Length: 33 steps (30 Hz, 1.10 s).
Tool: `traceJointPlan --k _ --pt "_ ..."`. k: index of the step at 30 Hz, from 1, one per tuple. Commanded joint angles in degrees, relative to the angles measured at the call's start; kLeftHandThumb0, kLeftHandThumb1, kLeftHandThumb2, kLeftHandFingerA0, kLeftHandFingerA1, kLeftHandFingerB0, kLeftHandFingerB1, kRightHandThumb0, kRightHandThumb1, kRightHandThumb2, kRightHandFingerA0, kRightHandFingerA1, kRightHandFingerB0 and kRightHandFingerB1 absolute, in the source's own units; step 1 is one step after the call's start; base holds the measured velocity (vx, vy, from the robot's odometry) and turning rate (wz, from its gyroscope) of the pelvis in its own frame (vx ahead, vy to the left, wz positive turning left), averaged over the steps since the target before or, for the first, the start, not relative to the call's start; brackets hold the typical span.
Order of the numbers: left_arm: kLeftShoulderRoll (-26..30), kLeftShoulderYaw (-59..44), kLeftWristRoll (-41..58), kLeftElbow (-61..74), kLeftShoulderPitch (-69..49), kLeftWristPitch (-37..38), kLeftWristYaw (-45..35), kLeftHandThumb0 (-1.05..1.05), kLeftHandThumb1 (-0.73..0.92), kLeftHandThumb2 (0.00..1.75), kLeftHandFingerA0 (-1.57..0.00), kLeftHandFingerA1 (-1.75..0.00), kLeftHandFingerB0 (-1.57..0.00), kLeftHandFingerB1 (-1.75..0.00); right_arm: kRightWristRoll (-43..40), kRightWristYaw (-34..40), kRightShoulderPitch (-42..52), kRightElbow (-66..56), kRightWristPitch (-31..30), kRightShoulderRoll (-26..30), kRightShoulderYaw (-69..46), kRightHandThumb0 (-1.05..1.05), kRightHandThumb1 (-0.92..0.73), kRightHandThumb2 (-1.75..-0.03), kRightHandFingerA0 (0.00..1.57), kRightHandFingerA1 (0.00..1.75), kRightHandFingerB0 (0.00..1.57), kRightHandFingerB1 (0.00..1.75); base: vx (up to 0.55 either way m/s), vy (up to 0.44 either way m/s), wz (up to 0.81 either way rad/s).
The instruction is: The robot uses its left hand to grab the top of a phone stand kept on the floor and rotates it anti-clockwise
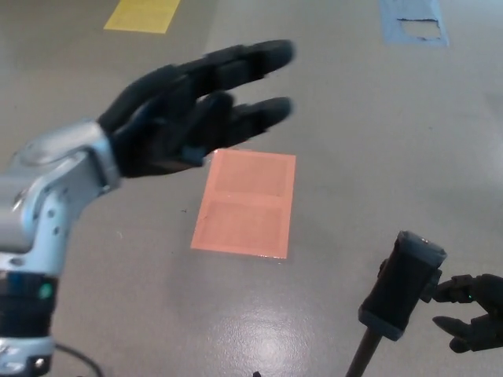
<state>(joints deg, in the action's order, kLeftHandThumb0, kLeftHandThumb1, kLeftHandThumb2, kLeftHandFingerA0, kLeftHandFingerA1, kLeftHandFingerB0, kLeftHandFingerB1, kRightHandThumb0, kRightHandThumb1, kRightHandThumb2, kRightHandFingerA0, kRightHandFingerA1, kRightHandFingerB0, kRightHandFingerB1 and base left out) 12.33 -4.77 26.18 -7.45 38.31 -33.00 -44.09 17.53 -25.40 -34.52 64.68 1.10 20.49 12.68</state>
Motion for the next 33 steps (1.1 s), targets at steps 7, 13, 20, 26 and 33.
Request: traceJointPlan --k 7,13,20,26,33 --pt "4.87 -6.98 -9.09 -13.25 -19.24 24.55 5.57 -0.76 0.59 0.94 0.0 -0.21 0.0 -0.17 -1.14 0.56 2.84 0.44 0.72 0.34 -0.94 -0.52 -0.8 -0.64 0.57 0.41 0.14 0.27 0.0 0.0 0.0" --pt "7.59 -3.89 -16.82 -24.5 -25.34 36.2 10.74 -0.77 0.61 0.94 0.0 -0.23 -0.01 -0.17 -1.45 1.03 3.86 1.16 1.28 0.23 -1.31 -0.53 -0.8 -0.63 0.56 0.41 0.13 0.27 0.0 0.0 0.0" --pt "11.44 0.72 -23.5 -35.3 -26.19 40.11 18.21 -0.76 0.57 0.91 -0.01 -0.21 -0.03 -0.19 -1.69 1.8 4.61 1.63 1.61 0.11 -1.66 -0.54 -0.8 -0.63 0.56 0.42 0.13 0.27 0.0 0.0 0.0" --pt "14.14 6.41 -28.92 -45.41 -22.89 44.52 23.46 -0.84 0.57 0.9 -0.09 -0.24 -0.09 -0.16 -1.67 2.59 3.38 1.99 1.07 0.06 -1.93 -0.61 -0.65 -0.87 0.48 0.53 0.09 0.38 0.0 0.0 0.0" --pt "15.77 10.92 -30.46 -51.27 -22.36 43.99 22.78 -0.83 0.57 0.88 -0.09 -0.27 -0.09 -0.15 -1.51 2.22 5.53 1.39 1.43 0.21 -1.6 -0.53 -0.8 -0.63 0.52 0.41 0.13 0.27 0.0 0.0 0.0"
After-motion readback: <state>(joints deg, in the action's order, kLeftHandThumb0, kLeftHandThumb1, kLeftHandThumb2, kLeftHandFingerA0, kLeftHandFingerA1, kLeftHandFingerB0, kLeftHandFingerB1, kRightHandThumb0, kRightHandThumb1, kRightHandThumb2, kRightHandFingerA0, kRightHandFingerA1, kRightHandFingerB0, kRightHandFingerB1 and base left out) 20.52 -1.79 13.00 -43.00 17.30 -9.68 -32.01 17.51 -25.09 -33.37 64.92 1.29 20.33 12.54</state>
